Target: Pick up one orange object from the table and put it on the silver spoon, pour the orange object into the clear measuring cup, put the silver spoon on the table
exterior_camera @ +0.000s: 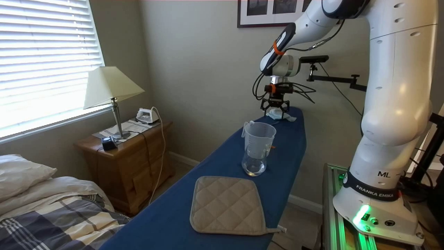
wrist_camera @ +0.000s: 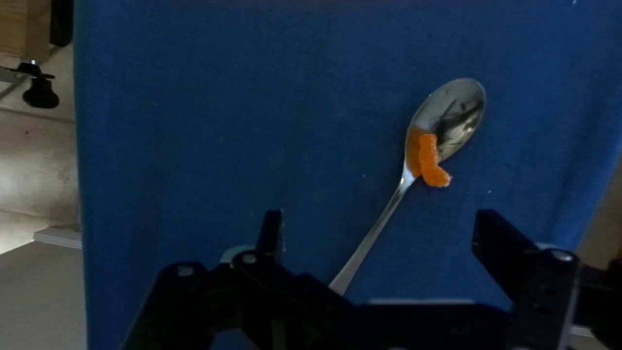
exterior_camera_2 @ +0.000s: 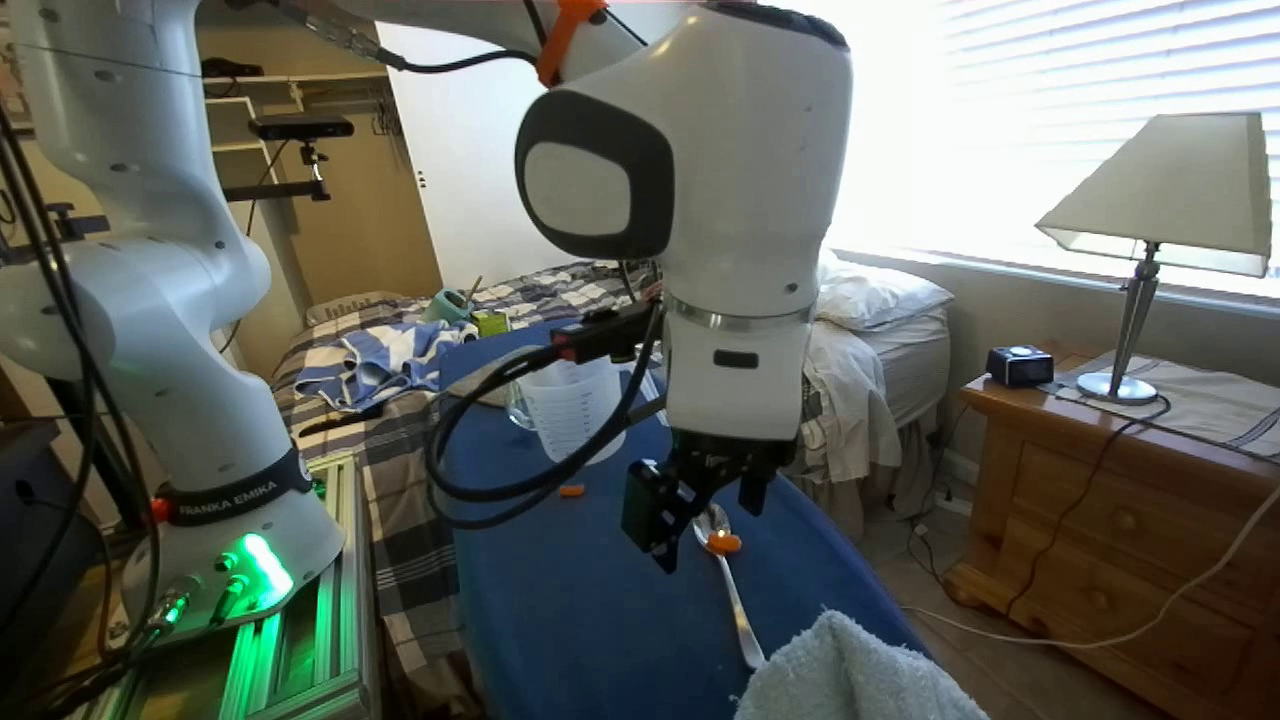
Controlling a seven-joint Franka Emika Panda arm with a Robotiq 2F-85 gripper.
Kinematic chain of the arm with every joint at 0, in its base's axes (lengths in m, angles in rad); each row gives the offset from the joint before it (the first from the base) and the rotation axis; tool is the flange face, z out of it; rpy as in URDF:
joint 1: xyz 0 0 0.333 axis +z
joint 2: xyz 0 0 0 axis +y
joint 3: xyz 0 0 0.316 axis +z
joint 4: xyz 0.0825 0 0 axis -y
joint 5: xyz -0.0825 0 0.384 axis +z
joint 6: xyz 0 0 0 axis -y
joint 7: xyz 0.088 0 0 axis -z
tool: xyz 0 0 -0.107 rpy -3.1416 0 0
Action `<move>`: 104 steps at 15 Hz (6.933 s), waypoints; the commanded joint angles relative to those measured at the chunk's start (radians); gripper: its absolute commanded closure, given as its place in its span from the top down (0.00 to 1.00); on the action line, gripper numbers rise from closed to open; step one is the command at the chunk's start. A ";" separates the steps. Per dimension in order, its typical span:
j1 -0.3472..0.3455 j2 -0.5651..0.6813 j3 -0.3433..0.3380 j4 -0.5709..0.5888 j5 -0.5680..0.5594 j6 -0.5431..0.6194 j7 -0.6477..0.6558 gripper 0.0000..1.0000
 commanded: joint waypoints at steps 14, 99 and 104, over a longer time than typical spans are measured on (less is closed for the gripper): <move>-0.022 0.119 0.049 0.106 0.083 0.001 -0.068 0.96; 0.221 -0.494 0.215 -0.256 0.022 -0.114 -0.283 0.03; 0.218 -0.479 0.179 -0.254 0.142 -0.138 -0.452 0.03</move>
